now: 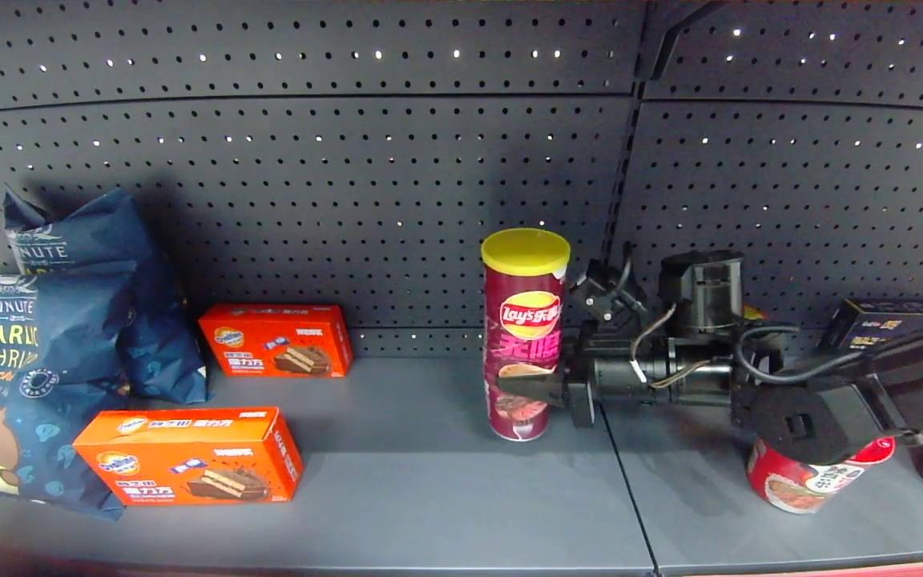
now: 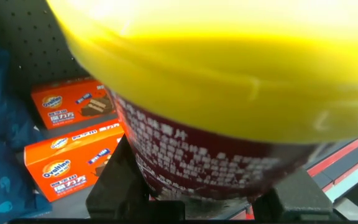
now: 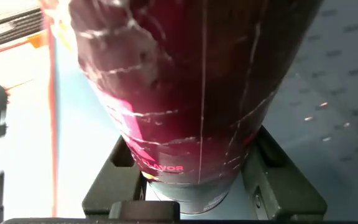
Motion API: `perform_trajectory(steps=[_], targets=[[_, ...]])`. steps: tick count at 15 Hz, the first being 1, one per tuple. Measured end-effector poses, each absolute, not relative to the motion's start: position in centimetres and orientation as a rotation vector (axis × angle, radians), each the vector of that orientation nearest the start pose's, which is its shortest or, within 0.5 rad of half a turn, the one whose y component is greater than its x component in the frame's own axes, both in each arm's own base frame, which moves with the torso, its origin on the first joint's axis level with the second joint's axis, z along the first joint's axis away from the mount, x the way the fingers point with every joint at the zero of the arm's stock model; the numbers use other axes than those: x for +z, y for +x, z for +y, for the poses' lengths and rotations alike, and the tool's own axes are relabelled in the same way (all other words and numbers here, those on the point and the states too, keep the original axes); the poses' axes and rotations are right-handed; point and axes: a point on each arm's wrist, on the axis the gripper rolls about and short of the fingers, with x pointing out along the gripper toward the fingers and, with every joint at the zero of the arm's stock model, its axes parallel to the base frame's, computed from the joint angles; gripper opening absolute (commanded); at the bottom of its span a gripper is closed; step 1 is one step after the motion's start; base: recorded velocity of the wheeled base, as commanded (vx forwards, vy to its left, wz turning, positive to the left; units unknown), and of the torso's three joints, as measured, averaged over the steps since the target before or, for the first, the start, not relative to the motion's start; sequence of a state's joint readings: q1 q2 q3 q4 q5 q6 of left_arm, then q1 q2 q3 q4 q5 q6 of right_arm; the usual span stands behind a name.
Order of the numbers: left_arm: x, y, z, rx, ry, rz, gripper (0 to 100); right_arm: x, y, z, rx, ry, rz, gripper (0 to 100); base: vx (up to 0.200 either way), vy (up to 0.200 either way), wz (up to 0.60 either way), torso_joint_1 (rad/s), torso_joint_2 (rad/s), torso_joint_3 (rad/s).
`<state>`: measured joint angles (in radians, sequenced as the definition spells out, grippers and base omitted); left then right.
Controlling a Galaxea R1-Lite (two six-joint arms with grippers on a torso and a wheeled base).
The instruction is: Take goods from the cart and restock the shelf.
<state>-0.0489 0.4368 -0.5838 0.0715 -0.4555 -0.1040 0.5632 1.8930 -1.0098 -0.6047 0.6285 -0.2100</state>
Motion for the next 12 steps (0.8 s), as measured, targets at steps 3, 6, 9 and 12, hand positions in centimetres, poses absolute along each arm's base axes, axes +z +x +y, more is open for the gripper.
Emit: perform_trajectory(steps=[3, 6, 9, 12], targets=[[23.7, -1.3, -0.9, -0.507, -0.094, -0.061, 0, 16.9, 26.6, 19.6, 1.207, -0.183, 0.138, 0, 0.000, 0.000, 0.00, 0.000, 0.00, 0.000], [23.7, -1.3, -0.9, -0.507, -0.098, -0.061, 0, 16.1, 24.5, 19.0, 1.182, -0.161, 0.075, 0, 0.000, 0.000, 0.00, 0.000, 0.00, 0.000], [23.5, -1.3, -0.9, -0.504, -0.100, -0.057, 0, 15.1, 23.2, 18.8, 1.185, -0.118, 0.081, 0, 0.000, 0.000, 0.00, 0.000, 0.00, 0.000], [23.4, -1.3, -0.9, -0.497, -0.100, -0.057, 0, 14.1, 22.8, 18.6, 1.189, -0.117, 0.121, 0, 0.000, 0.000, 0.00, 0.000, 0.00, 0.000]])
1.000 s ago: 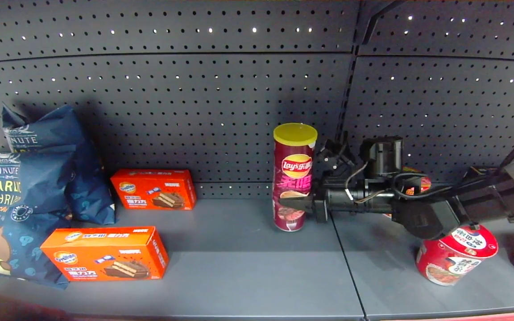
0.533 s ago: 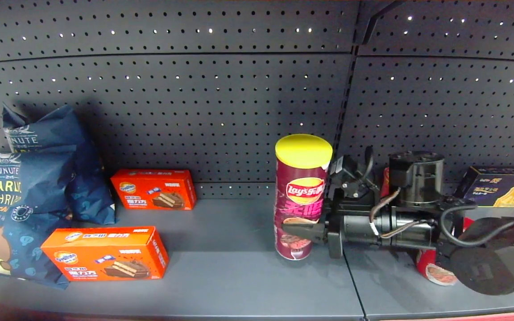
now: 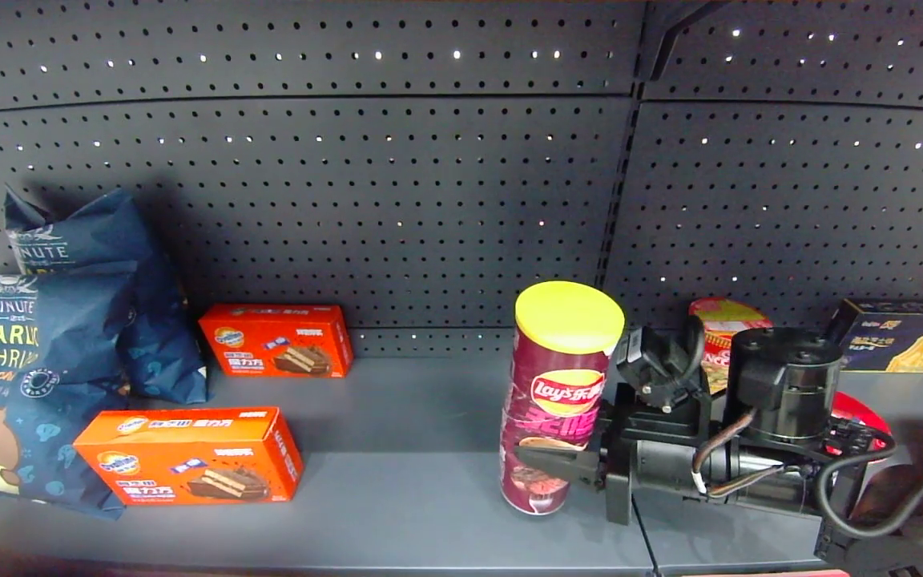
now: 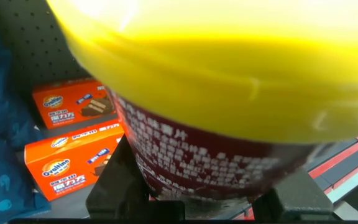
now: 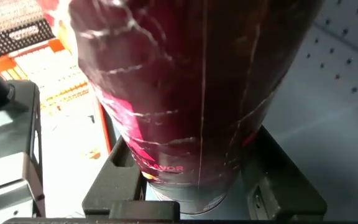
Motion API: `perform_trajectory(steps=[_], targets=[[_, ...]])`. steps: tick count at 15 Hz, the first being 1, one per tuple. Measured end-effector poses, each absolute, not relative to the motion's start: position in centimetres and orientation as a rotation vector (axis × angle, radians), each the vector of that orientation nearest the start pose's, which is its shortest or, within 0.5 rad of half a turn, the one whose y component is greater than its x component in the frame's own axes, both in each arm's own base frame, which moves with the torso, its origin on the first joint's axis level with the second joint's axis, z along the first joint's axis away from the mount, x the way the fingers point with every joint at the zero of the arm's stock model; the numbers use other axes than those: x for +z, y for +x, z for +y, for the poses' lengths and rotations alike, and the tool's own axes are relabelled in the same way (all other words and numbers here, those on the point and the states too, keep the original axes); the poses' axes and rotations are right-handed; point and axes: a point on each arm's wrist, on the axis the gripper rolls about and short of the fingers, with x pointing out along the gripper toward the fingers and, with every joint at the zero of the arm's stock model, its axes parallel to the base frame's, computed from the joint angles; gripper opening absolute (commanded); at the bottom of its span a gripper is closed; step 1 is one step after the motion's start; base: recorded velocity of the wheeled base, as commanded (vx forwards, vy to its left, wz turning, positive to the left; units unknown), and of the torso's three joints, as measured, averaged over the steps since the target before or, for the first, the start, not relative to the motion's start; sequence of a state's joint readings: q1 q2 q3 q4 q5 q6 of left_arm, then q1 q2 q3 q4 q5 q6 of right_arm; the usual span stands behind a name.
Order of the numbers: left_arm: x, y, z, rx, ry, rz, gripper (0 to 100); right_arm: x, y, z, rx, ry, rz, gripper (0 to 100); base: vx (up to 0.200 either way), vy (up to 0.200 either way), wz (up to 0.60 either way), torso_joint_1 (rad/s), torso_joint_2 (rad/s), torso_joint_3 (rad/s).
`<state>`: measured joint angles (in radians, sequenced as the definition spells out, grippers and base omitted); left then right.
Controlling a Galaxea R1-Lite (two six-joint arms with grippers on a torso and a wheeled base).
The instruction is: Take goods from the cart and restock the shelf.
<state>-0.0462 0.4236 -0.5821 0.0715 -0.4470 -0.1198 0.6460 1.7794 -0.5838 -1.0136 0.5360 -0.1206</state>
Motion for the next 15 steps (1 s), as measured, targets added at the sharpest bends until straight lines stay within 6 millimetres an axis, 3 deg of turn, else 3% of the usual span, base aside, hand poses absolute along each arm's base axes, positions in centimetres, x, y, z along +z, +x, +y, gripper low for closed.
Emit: perform_trajectory(steps=[13, 14, 15], targets=[[22.4, -1.0, -0.9, -0.496, -0.108, -0.021, 0, 10.5, 23.7, 19.9, 1.204, -0.126, 0.149, 0, 0.000, 0.000, 0.00, 0.000, 0.00, 0.000], [22.3, -1.0, -0.9, -0.497, -0.108, -0.018, 0, 10.2, 23.7, 20.0, 1.208, -0.127, 0.149, 100, 0.000, 0.000, 0.00, 0.000, 0.00, 0.000], [22.3, -1.0, -0.9, -0.496, -0.108, -0.019, 0, 10.0, 23.7, 20.2, 1.212, -0.127, 0.152, 100, 0.000, 0.000, 0.00, 0.000, 0.00, 0.000]])
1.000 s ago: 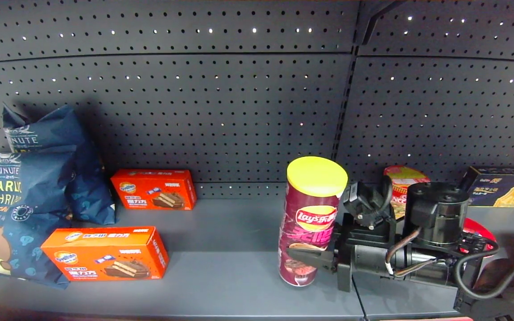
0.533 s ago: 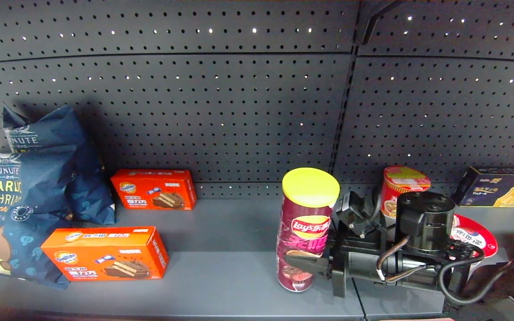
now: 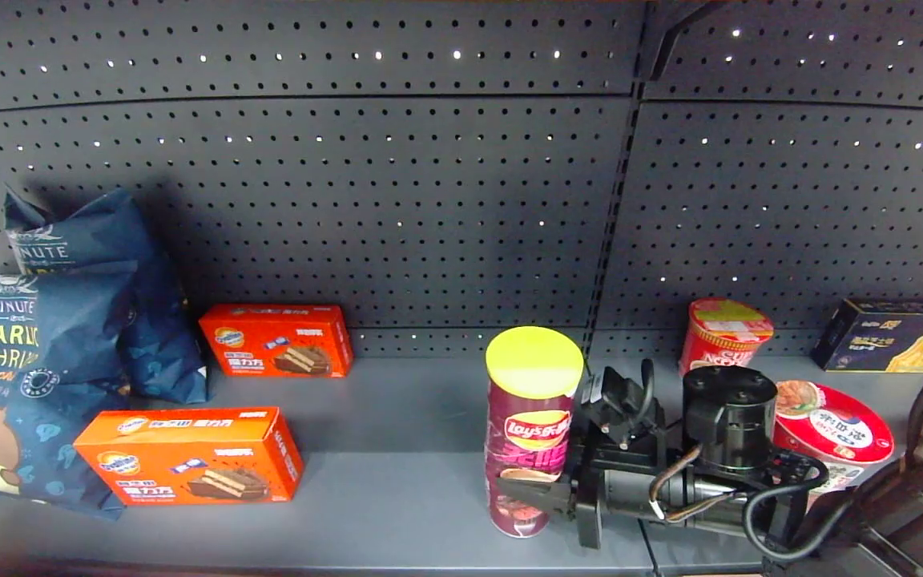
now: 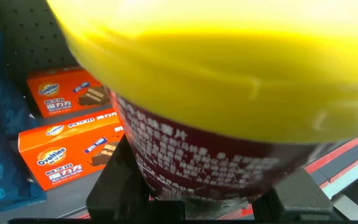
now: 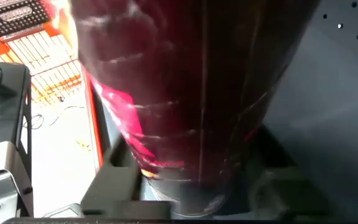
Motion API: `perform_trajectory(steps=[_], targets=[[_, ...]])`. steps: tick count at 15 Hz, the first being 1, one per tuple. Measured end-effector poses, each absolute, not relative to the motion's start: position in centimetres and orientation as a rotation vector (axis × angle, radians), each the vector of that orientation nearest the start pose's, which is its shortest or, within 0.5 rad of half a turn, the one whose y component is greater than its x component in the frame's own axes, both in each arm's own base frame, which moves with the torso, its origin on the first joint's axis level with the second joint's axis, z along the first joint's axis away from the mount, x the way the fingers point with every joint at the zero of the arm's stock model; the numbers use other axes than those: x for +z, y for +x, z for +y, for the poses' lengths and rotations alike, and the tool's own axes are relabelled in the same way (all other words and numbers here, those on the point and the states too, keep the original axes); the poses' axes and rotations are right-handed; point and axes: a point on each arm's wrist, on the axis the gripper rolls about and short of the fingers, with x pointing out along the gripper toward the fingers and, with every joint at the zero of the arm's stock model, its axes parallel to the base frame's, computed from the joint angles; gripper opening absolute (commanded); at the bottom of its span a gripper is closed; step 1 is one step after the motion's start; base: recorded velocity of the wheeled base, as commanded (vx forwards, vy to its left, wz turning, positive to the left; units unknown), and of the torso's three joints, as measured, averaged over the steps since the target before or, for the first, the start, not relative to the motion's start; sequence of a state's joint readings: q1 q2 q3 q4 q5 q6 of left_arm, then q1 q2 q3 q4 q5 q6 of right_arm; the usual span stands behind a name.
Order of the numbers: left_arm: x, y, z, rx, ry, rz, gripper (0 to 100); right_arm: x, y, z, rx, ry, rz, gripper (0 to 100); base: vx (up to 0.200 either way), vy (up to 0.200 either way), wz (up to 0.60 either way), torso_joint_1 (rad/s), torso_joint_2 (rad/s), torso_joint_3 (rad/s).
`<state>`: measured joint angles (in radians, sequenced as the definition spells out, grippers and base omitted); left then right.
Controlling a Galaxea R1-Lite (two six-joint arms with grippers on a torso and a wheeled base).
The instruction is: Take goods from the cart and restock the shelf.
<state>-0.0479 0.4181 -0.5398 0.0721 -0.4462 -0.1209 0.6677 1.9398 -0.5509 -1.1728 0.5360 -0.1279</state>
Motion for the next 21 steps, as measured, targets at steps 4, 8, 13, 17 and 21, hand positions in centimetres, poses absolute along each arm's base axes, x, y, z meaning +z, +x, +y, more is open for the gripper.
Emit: perform_trajectory(steps=[4, 8, 13, 17, 21], targets=[[22.2, -1.2, -0.9, -0.498, -0.116, -0.022, 0, 9.8, 23.5, 20.2, 1.217, -0.127, 0.163, 100, 0.000, 0.000, 0.00, 0.000, 0.00, 0.000], [22.5, -1.3, -0.9, -0.505, -0.110, -0.043, 0, 10.6, 21.9, 18.6, 1.197, -0.127, 0.167, 100, 0.000, 0.000, 0.00, 0.000, 0.00, 0.000], [23.0, -1.6, -0.9, -0.515, -0.103, -0.067, 0, 12.7, 18.8, 14.2, 1.101, -0.122, 0.131, 100, 0.000, 0.000, 0.00, 0.000, 0.00, 0.000], [25.8, -0.5, -1.0, -0.538, -0.094, -0.104, 0, 15.2, 16.8, 11.8, 0.999, -0.125, 0.101, 100, 0.000, 0.000, 0.00, 0.000, 0.00, 0.000], [29.1, 3.5, -1.6, -0.637, -0.062, -0.059, 0, 17.7, 15.1, 10.2, 0.843, -0.160, 0.254, 100, 0.000, 0.000, 0.00, 0.000, 0.00, 0.000]])
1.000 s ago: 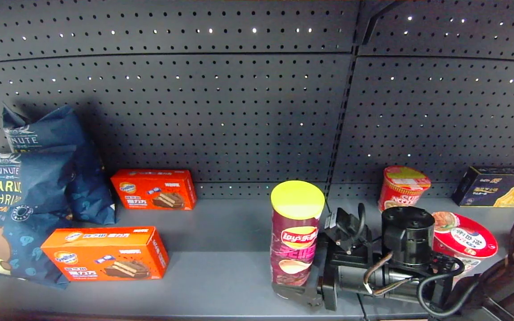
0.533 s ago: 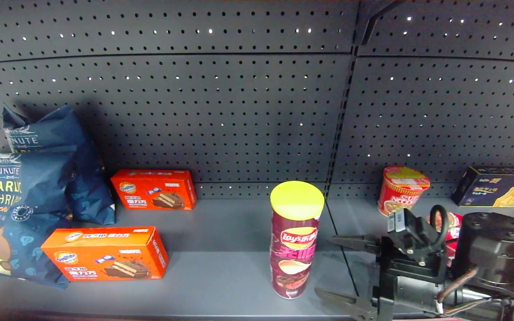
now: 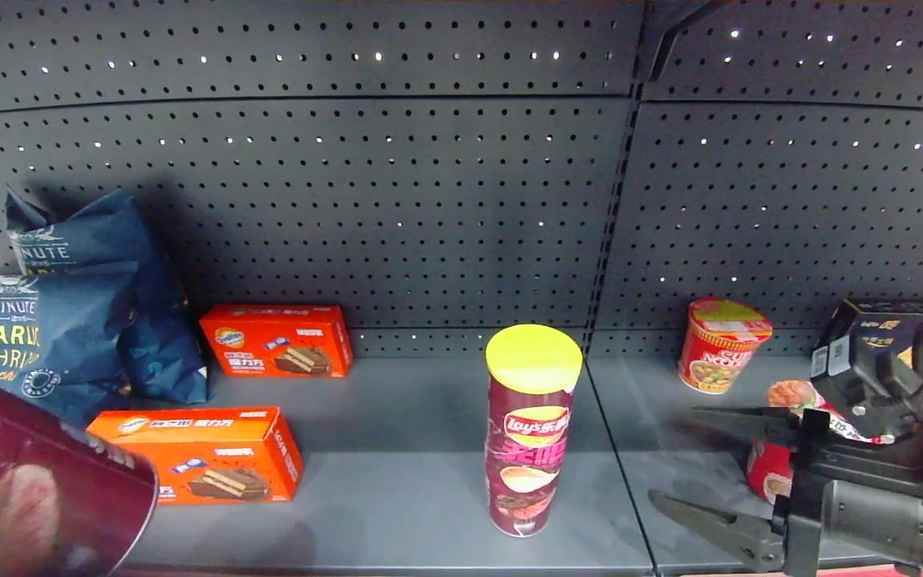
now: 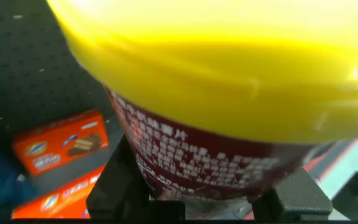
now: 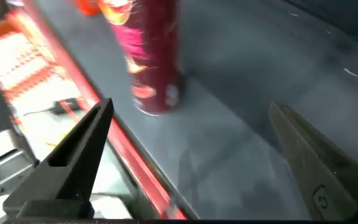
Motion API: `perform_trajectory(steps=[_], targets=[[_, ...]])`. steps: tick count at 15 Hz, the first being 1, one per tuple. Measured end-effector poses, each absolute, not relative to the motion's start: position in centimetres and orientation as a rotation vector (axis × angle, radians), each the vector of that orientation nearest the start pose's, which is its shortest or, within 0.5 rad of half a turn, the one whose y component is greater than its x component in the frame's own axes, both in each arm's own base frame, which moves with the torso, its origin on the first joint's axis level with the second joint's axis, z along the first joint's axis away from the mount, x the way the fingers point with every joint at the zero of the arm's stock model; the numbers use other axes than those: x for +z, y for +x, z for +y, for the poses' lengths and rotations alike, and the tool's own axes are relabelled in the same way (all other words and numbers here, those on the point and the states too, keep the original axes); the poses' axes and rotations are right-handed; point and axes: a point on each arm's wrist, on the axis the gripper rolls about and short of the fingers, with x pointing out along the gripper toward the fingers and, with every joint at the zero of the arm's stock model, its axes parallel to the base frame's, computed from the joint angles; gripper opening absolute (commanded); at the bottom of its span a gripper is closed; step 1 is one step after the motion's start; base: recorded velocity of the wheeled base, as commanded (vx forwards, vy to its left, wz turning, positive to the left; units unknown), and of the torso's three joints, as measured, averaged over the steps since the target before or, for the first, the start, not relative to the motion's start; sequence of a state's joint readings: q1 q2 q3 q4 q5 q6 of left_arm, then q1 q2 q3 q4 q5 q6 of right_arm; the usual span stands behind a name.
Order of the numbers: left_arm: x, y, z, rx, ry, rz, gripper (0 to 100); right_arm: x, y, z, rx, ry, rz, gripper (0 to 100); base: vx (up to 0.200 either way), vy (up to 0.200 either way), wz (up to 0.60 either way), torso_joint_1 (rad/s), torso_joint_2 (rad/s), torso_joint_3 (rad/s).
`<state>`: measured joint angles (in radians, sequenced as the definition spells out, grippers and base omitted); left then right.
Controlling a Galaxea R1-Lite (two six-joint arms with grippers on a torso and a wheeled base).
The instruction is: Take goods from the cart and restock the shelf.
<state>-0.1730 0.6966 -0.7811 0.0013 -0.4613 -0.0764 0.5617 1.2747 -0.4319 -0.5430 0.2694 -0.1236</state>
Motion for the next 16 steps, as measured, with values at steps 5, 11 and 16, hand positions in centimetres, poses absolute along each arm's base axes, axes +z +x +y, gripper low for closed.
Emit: perform_trajectory(steps=[5, 11, 16], targets=[[29.0, 10.7, -4.0, -0.727, 0.013, 0.078, 0, 21.7, 13.2, 8.8, 0.728, -0.140, 0.191, 100, 0.000, 0.000, 0.00, 0.000, 0.00, 0.000], [26.3, 18.6, -7.4, -0.786, 0.027, 0.179, 0, 24.0, 13.6, 8.9, 0.723, -0.096, 0.120, 100, 0.000, 0.000, 0.00, 0.000, 0.00, 0.000], [23.8, 24.3, -11.2, -0.853, 0.035, 0.187, 0, 24.3, 13.7, 9.0, 0.726, -0.085, 0.116, 100, 0.000, 0.000, 0.00, 0.000, 0.00, 0.000]])
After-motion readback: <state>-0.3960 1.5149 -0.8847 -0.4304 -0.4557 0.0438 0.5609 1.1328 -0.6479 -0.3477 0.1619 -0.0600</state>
